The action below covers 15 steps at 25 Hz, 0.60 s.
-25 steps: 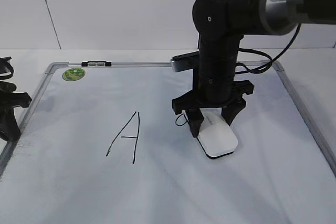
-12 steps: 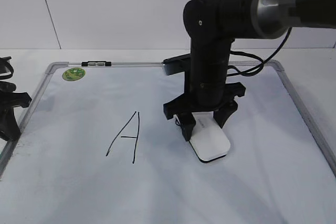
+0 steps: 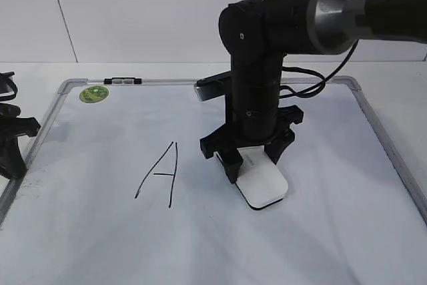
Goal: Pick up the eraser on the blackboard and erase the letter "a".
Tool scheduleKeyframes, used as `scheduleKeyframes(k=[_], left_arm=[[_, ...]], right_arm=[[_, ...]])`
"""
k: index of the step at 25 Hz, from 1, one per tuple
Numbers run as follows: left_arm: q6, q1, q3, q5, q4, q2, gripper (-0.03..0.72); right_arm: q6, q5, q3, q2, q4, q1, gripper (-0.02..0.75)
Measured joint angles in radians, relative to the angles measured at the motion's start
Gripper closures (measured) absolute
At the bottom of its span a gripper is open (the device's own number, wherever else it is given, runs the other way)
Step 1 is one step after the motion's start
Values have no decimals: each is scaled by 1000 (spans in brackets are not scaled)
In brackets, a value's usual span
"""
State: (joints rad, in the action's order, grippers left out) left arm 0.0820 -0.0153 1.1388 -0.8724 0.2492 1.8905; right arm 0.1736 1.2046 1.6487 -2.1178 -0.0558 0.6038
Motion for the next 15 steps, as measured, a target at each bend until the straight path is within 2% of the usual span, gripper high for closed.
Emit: scheduleKeyframes(k=[8, 15], left_arm=[[0, 0, 0, 2, 2, 0, 656], [2, 0, 0, 6, 2, 0, 656]], right_arm=[[14, 10, 71, -39, -33, -47, 186], [15, 22, 100, -58, -11, -70, 186]])
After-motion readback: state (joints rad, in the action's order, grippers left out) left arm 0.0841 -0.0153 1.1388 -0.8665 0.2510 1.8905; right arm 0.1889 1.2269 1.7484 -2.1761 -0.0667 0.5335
